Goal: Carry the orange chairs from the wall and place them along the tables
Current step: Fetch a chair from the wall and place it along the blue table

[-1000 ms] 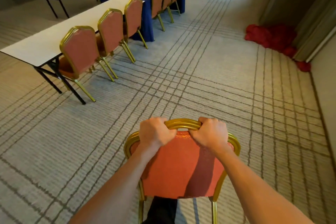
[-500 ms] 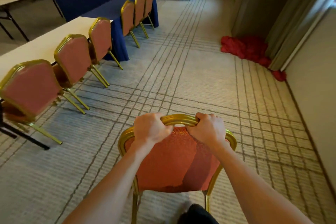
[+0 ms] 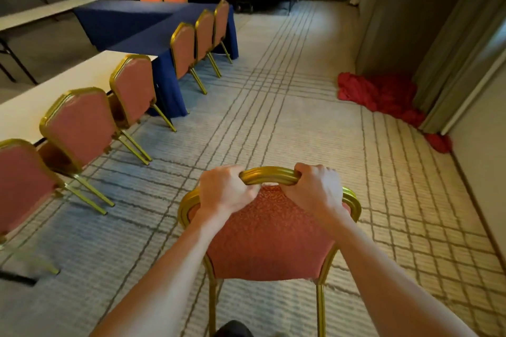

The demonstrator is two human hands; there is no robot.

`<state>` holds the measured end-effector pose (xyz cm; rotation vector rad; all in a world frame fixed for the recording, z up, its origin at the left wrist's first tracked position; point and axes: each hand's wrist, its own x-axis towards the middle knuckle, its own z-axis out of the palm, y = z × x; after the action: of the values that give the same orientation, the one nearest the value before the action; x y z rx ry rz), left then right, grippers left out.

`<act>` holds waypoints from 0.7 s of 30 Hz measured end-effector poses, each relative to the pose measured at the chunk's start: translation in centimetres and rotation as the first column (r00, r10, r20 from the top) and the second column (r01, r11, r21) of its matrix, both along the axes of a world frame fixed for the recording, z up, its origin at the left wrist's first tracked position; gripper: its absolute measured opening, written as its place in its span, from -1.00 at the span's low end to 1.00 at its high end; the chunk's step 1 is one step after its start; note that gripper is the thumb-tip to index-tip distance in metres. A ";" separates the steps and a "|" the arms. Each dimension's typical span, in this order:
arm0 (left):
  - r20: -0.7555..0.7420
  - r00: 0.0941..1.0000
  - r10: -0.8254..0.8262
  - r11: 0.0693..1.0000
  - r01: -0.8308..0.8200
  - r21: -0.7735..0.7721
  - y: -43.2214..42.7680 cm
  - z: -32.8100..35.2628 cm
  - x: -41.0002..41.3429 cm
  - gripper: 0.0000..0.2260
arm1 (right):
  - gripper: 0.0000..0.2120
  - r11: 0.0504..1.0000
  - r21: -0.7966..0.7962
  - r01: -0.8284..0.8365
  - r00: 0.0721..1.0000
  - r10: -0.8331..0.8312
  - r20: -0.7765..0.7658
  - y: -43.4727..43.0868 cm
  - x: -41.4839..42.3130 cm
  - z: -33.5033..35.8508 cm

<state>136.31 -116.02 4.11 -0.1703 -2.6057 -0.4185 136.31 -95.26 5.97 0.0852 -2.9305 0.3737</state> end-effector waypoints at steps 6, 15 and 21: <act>0.016 0.999 -0.030 1.000 0.030 0.006 2.6 0.2 -12.7 -0.69 | -0.65 1.000 0.009 0.025 0.997 -0.025 -0.075 2.6 -12.6 0.0; 0.056 0.996 -0.075 0.996 0.072 0.062 1.7 -1.8 -35.0 -0.68 | -0.60 0.999 0.014 0.043 0.998 -0.043 -0.034 1.8 -34.3 -1.1; 0.045 0.989 -0.138 0.989 0.136 0.054 3.2 -0.4 -48.0 -0.67 | -0.59 0.995 -0.010 0.099 0.994 -0.100 -0.042 3.2 -46.0 -0.6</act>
<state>88.32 -112.85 3.72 -0.3272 -2.6366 -0.5434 90.27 -92.09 5.41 -0.0535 -2.8776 0.3631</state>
